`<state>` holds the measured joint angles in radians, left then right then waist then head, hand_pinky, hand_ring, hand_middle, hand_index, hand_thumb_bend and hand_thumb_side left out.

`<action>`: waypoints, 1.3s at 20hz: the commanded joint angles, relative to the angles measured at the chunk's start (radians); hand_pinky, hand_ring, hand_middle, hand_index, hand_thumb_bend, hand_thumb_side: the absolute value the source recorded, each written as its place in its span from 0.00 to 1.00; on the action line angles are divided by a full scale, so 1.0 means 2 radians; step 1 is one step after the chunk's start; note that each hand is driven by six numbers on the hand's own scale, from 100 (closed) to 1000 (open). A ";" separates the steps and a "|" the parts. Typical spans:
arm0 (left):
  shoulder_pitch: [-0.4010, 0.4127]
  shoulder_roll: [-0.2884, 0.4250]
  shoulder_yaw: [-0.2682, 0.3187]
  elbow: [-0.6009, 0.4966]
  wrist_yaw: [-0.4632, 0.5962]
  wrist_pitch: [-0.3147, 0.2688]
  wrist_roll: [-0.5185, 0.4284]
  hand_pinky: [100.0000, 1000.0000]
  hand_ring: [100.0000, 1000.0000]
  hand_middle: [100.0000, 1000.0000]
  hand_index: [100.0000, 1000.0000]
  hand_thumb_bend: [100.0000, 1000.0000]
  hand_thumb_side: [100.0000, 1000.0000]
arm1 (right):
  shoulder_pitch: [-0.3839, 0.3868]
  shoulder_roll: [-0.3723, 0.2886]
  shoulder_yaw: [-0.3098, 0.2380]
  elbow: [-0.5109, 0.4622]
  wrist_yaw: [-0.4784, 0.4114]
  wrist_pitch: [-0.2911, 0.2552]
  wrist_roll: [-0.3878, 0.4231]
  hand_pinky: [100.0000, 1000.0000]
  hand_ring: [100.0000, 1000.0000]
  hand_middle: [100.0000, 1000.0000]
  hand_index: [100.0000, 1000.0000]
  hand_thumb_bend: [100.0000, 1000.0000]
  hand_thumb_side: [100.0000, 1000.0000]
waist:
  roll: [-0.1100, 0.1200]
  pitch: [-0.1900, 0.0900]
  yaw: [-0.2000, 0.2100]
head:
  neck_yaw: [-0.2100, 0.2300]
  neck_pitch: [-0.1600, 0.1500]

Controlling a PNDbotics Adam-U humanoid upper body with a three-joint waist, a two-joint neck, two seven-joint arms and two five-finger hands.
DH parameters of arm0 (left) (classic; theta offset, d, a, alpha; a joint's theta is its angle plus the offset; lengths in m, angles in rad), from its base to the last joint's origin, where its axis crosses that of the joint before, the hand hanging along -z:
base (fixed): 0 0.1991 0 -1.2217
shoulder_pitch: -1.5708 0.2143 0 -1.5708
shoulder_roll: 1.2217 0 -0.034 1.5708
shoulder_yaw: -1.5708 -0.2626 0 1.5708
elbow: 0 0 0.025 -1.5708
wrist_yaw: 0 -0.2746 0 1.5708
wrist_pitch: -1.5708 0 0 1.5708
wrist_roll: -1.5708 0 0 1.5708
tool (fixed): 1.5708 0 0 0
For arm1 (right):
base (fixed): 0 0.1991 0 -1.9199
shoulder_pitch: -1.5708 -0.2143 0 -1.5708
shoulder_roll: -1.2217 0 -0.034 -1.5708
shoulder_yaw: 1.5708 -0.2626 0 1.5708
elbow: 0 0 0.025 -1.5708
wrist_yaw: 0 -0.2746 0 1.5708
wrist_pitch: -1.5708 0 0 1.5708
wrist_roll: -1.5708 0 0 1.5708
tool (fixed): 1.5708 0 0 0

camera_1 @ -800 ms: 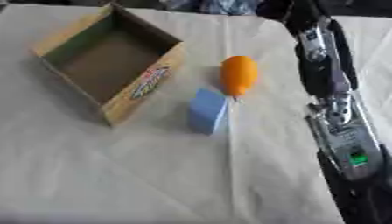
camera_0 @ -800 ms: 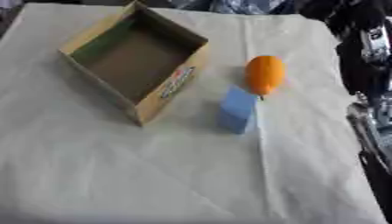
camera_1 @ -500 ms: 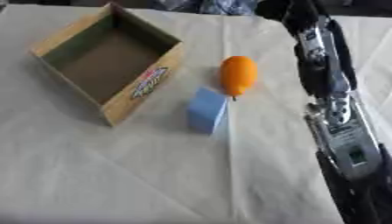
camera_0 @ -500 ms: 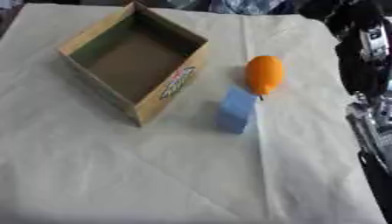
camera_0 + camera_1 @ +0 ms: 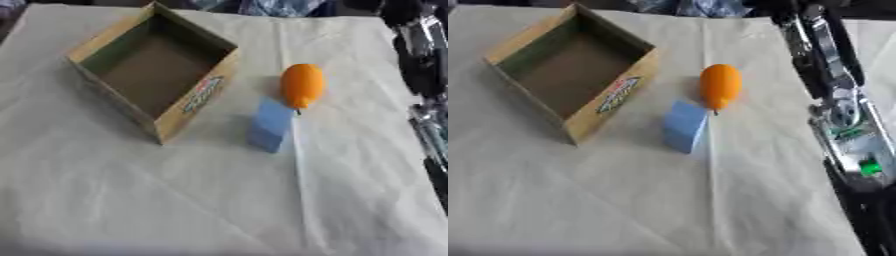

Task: Pick up objects on the table and place them in the box.

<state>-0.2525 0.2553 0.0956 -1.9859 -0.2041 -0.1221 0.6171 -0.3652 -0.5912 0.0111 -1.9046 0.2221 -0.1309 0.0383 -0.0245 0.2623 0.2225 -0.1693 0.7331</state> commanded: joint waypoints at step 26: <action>0.001 0.017 -0.003 -0.007 -0.001 0.004 -0.008 0.56 0.79 1.00 0.66 0.24 0.99 | -0.107 -0.157 0.065 0.135 0.103 0.022 0.216 0.90 0.86 0.81 0.88 0.53 0.89 | -0.001 -0.012 0.004 | -0.004 -0.004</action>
<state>-0.2465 0.2645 0.0897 -1.9859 -0.2041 -0.1127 0.6038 -0.5629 -0.8616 0.1483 -1.6447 0.4423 -0.0862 0.4504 -0.0289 0.2581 0.2298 -0.1748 0.7328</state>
